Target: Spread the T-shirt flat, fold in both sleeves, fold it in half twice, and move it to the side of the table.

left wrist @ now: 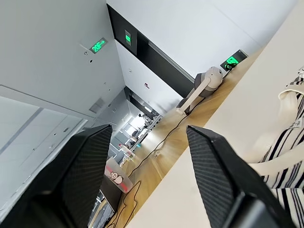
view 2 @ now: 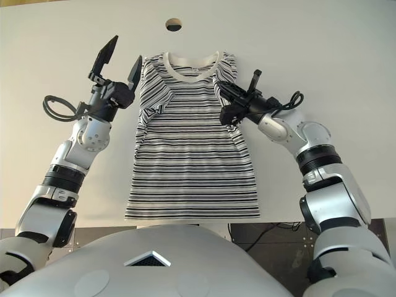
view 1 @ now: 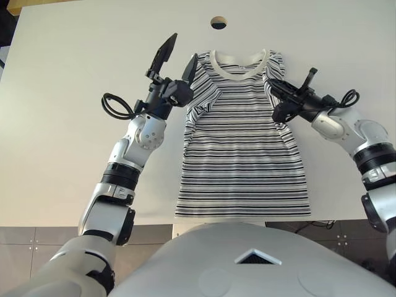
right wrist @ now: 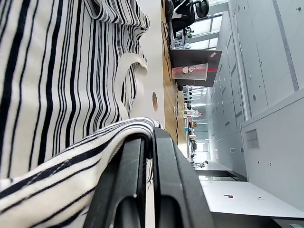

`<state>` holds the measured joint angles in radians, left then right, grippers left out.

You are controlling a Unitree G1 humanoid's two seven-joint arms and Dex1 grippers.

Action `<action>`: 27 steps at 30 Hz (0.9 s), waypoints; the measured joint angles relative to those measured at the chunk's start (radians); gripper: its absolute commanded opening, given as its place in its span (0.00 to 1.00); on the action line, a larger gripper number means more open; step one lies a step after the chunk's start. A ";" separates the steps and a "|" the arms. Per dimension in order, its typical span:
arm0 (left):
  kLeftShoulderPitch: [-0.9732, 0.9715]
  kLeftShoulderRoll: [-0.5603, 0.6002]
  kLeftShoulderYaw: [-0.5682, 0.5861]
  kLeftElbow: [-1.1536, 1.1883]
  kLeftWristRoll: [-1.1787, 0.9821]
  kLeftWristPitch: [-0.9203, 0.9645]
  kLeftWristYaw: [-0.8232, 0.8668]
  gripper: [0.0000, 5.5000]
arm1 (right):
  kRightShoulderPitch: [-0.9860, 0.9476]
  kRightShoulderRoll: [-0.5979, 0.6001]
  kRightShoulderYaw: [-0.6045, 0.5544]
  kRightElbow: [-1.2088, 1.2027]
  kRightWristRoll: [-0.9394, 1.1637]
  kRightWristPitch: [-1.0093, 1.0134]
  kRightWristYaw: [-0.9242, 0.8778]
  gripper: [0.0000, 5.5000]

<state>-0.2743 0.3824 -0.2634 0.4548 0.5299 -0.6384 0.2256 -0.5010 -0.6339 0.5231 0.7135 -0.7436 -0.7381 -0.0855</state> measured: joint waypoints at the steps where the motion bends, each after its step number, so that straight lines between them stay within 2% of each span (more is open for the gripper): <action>1: 0.000 -0.003 -0.001 0.005 0.000 0.000 0.000 0.53 | -0.001 -0.002 -0.003 -0.005 -0.001 0.002 0.000 0.02; 4: 0.000 -0.008 -0.002 0.013 0.000 -0.001 0.000 0.53 | -0.022 -0.006 -0.020 -0.009 -0.008 0.021 0.000 0.02; 14: 0.000 -0.007 -0.006 0.019 0.006 -0.005 -0.001 0.53 | 0.000 -0.010 -0.012 -0.067 -0.025 0.018 0.067 0.33; 17: 0.006 0.029 -0.003 0.009 0.007 -0.021 -0.013 0.53 | 0.025 -0.012 -0.017 -0.125 -0.004 0.001 0.100 0.42; 19: 0.034 0.097 0.017 -0.021 0.005 -0.039 -0.047 0.53 | 0.077 -0.030 -0.049 -0.212 0.064 -0.017 0.135 0.48; 21: 0.106 0.211 0.041 -0.077 -0.006 -0.069 -0.112 0.53 | 0.181 -0.102 -0.133 -0.322 0.196 -0.021 0.186 0.49; 24: 0.325 0.422 0.070 -0.187 -0.039 -0.121 -0.265 0.53 | 0.474 -0.319 -0.322 -0.514 0.405 -0.001 0.281 0.49; 27: 0.515 0.535 0.068 -0.291 -0.083 -0.131 -0.396 0.53 | 0.759 -0.404 -0.433 -0.671 0.441 0.007 0.341 0.49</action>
<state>0.2410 0.9175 -0.1953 0.1636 0.4464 -0.7694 -0.1699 0.2583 -1.0383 0.0900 0.0424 -0.3029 -0.7307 0.2558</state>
